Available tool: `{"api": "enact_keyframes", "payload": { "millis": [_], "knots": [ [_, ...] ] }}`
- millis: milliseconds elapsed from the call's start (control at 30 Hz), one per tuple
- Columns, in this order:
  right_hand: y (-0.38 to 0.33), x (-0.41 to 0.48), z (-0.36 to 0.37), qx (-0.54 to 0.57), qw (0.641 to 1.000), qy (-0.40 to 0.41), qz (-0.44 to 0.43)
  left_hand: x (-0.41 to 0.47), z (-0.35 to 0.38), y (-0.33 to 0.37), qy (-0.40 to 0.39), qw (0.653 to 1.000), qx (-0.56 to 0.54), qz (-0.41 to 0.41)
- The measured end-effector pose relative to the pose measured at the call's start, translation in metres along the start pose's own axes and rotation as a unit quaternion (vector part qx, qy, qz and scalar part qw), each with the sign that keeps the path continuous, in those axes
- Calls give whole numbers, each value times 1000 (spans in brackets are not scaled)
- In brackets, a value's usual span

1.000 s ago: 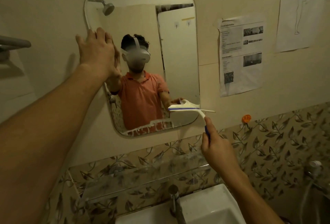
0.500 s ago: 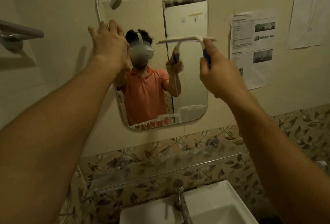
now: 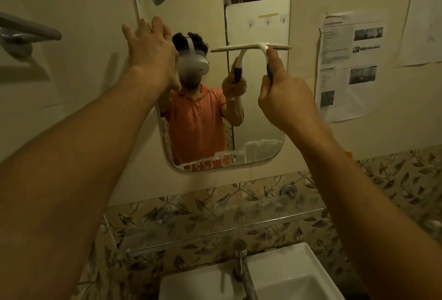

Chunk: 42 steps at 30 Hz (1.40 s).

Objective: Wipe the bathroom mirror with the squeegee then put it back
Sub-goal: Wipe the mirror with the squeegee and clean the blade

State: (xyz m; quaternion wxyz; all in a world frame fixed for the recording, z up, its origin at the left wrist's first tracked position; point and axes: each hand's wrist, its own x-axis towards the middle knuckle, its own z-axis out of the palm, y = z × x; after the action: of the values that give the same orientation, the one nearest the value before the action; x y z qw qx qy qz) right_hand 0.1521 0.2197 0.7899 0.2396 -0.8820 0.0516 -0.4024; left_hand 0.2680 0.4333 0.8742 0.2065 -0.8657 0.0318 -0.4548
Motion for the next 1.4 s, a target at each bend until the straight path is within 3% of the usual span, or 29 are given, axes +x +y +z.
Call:
{"api": "enact_keyframes", "payload": {
  "millis": [533, 900, 1133, 1400],
  "knots": [
    [51, -106, 70, -21, 996, -73, 52, -2, -2, -1, -2, 1000, -11, 2],
    [59, -126, 76, -4, 990, -113, 84, -2, -3, 0, -5, 1000, -9, -1],
    [7, -70, 5, 110, 992, -58, 36, -1, -4, -1, -20, 1000, -16, -5],
    [-59, 29, -46, 59, 998, -32, -13, -1, 0, 0, -8, 1000, -13, -5]
  ]
}}
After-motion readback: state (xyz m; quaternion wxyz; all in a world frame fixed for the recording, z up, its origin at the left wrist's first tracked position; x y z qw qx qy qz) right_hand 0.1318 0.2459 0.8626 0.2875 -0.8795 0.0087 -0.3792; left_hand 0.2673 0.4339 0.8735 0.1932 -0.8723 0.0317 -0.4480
